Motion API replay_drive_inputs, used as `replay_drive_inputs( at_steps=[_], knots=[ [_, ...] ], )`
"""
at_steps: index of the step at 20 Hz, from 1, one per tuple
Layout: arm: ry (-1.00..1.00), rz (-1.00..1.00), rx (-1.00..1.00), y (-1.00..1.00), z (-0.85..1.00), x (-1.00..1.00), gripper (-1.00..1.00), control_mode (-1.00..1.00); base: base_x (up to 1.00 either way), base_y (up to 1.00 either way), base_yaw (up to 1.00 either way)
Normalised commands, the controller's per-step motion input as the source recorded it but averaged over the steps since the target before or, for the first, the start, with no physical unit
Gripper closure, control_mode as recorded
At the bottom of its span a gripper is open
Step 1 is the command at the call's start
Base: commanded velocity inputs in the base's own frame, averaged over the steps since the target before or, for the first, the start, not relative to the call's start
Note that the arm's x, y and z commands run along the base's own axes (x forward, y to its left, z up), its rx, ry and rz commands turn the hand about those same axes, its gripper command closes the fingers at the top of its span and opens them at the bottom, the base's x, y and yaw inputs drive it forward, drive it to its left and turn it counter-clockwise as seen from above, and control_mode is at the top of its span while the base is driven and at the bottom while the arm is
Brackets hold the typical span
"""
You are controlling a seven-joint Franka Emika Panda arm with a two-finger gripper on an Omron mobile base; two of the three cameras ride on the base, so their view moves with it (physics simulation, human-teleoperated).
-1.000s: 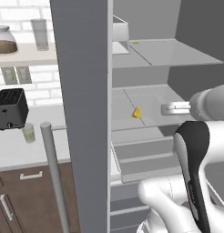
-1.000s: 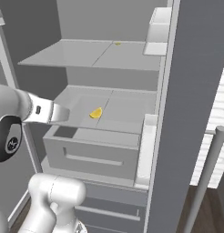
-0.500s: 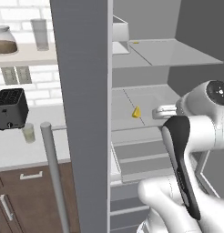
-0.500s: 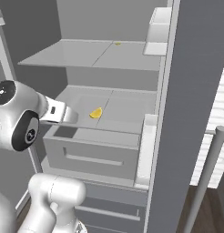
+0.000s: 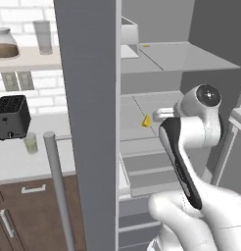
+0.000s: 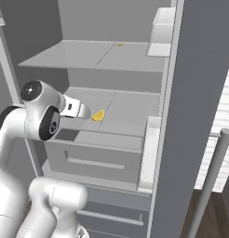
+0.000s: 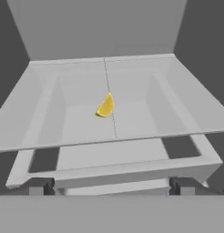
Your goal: Grab a lemon wedge from the fridge and one ice cube from the ice bowl, and put them in the glass of lemonade.
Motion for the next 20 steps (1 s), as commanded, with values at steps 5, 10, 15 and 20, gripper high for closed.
replay_drive_inputs(
  at_steps=[5, 10, 15, 20],
  knots=[
    [0.03, 0.0, 0.0, 0.0, -0.25, 0.64, -1.0, -1.0, 0.0, 0.0, 0.0],
    [0.15, 0.0, 0.0, -0.04, -0.23, 0.56, -1.0, -1.0, 0.0, 0.0, 0.0],
    [0.27, 0.0, -0.02, -0.04, -0.28, 0.42, -1.0, -1.0, 0.0, 0.0, 0.0],
    [0.12, 0.0, 0.0, 0.0, -0.25, 0.18, -1.0, -1.0, 0.0, 0.0, 0.0]
  ],
)
